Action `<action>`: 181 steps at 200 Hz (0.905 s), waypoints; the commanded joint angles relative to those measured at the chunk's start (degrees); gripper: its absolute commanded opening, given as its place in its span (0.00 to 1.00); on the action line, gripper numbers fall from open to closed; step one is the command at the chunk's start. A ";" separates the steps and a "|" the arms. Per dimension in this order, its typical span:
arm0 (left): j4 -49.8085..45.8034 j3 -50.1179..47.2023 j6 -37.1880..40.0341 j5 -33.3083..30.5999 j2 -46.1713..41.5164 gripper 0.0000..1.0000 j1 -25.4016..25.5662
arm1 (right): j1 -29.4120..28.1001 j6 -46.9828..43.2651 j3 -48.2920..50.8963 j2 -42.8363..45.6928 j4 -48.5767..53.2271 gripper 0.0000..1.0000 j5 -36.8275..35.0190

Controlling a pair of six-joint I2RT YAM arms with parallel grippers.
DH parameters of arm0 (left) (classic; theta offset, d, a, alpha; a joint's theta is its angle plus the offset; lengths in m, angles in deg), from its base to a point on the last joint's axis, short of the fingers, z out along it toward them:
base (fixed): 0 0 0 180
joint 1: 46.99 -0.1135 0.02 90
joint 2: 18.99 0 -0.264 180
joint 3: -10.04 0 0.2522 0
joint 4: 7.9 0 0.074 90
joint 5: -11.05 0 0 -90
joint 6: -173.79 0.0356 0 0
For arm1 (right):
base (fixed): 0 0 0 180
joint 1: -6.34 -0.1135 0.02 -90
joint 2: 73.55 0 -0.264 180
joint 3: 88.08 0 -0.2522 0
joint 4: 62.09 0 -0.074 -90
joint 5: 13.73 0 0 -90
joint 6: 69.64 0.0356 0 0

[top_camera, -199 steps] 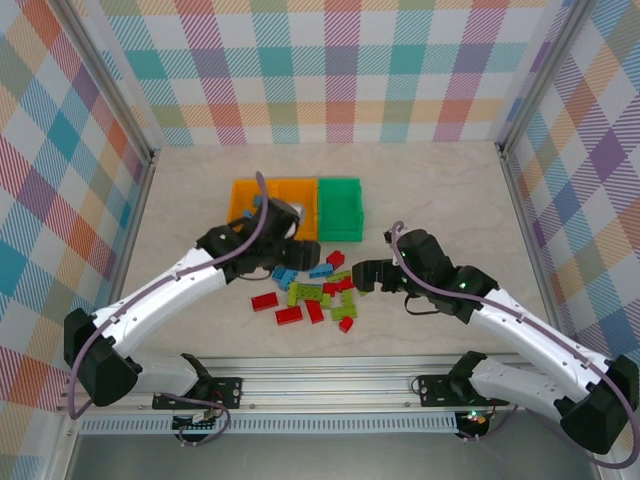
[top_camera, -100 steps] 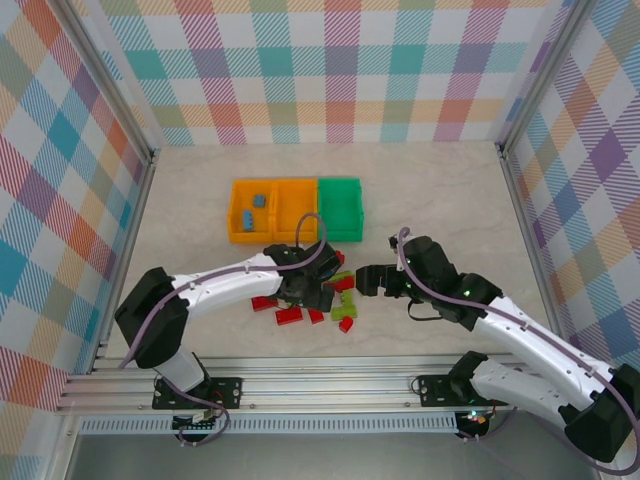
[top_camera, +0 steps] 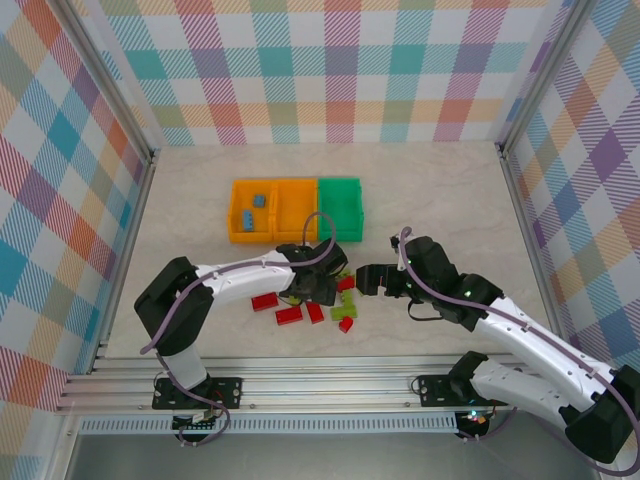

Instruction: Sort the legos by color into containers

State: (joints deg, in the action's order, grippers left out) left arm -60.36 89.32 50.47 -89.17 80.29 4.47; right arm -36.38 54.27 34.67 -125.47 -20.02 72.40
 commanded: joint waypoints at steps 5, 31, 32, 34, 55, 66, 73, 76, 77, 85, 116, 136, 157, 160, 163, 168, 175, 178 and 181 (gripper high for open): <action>0.55 -0.13 -0.30 -1.38 0.38 0.77 -0.73 | 0.20 0.89 -0.11 0.66 0.16 1.00 0.36; 0.36 -0.21 -0.60 -1.73 -0.68 0.67 -0.84 | 0.18 1.01 -0.14 0.59 0.11 1.00 0.23; 0.37 -0.21 -0.60 -1.73 -0.72 0.66 -0.79 | 0.18 1.04 -0.13 0.59 0.09 1.00 0.21; 0.37 -0.21 -0.58 -1.80 -0.88 0.66 -0.78 | 0.18 1.06 -0.11 0.57 0.08 1.00 0.26; 0.64 -0.39 -0.86 -1.73 -2.13 0.62 -0.80 | 0.18 1.16 -0.11 0.50 -0.14 1.00 0.29; 0.60 -0.26 -0.87 -1.95 -3.26 0.62 -0.81 | 0.19 1.11 -0.16 0.41 -0.28 1.00 0.35; 0.51 -0.13 -0.77 -2.21 -4.12 0.61 -0.92 | 0.18 1.16 -0.14 0.41 -0.28 1.00 0.30; 0.47 -0.01 -0.67 -2.48 -4.55 0.61 -1.05 | 0.18 1.14 -0.16 0.42 -0.27 1.00 0.22; 0.42 -0.02 -0.64 -2.54 -4.68 0.61 -1.12 | 0.18 1.15 -0.13 0.42 -0.27 1.00 0.25; 0.17 0.43 -0.23 -3.09 -5.73 0.61 -1.74 | 0.19 1.06 -0.23 0.37 -0.32 1.00 0.27; 0.70 4.36 3.53 -4.13 -7.31 0.61 -7.30 | 0.25 0.81 -0.46 0.14 -0.72 1.00 0.11; 2.40 9.16 6.62 -4.22 -4.65 0.61 -12.16 | 0.20 0.63 -1.04 -0.15 -0.72 1.00 0.36; 5.23 15.54 10.05 -2.05 0.90 0.61 -17.42 | 0.18 0.42 -1.89 -0.42 0.10 1.00 0.54; 5.39 16.63 10.37 -1.93 1.95 0.62 -18.04 | 0.22 0.44 -2.01 -0.38 0.29 1.00 0.54; 5.26 17.68 10.69 -1.91 3.02 0.62 -18.60 | 0.19 0.45 -2.16 -0.33 0.51 1.00 0.57; 4.83 19.95 11.17 -1.99 4.73 0.62 -19.47 | 0.18 0.45 -2.29 -0.29 0.83 1.00 0.60; 4.27 22.86 11.89 -1.80 7.26 0.62 -20.57 | 0.19 0.43 -2.69 -0.13 1.39 1.00 0.62; 3.93 24.07 12.07 -1.64 8.19 0.62 -21.06 | 0.22 0.45 -2.78 -0.09 1.70 1.00 0.55; 3.63 25.29 12.14 -1.43 9.07 0.62 -21.55 | 0.19 0.41 -2.88 0.04 1.92 1.00 0.50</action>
State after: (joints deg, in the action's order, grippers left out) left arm -57.08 107.27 58.19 -91.48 82.24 -13.67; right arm -36.38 54.44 34.47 -125.63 -19.75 72.42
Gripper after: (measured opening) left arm 0.620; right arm 0.996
